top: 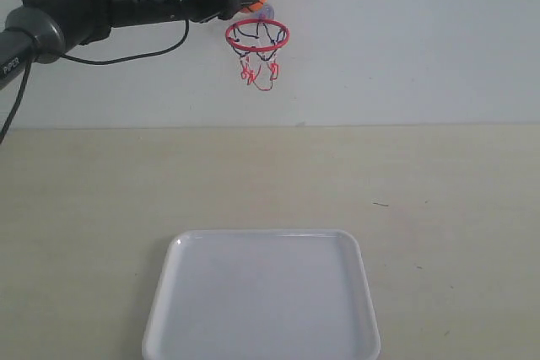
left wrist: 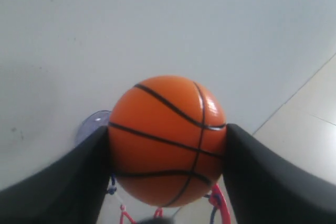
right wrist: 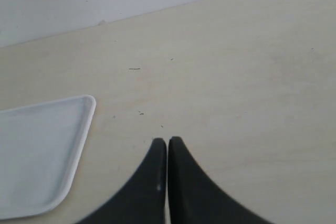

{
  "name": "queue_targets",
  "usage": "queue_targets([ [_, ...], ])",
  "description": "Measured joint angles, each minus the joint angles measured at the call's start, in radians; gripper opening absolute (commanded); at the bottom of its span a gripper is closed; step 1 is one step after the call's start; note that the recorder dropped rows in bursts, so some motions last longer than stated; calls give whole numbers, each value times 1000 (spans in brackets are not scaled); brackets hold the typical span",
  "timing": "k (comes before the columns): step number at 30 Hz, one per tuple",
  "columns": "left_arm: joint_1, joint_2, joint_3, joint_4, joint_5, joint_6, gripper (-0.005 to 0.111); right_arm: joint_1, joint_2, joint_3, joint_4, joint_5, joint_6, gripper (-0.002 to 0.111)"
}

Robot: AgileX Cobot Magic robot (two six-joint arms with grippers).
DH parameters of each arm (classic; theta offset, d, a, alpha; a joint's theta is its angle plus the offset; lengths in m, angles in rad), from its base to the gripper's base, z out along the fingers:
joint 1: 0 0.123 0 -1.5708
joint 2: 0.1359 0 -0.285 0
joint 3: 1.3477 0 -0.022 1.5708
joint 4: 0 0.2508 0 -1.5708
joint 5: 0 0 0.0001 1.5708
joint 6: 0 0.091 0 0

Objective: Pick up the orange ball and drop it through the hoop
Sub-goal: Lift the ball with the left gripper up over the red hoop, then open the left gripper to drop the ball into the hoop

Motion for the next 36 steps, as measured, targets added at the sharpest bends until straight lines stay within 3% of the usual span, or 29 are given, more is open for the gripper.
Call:
queue_targets([
  [4,-9,0,0,-18,-46,6,9,0,0,0,0,0,0,0],
  [12,-15,8,-1,-74,-47,68,48,0,0,0,0,0,0,0],
  [15,-15,8,-1,-80,-52,74,56,0,0,0,0,0,0,0],
  [26,-12,8,-1,-80,-68,76,71,0,0,0,0,0,0,0],
  [36,-9,8,-1,-80,-86,62,71,0,0,0,0,0,0,0],
])
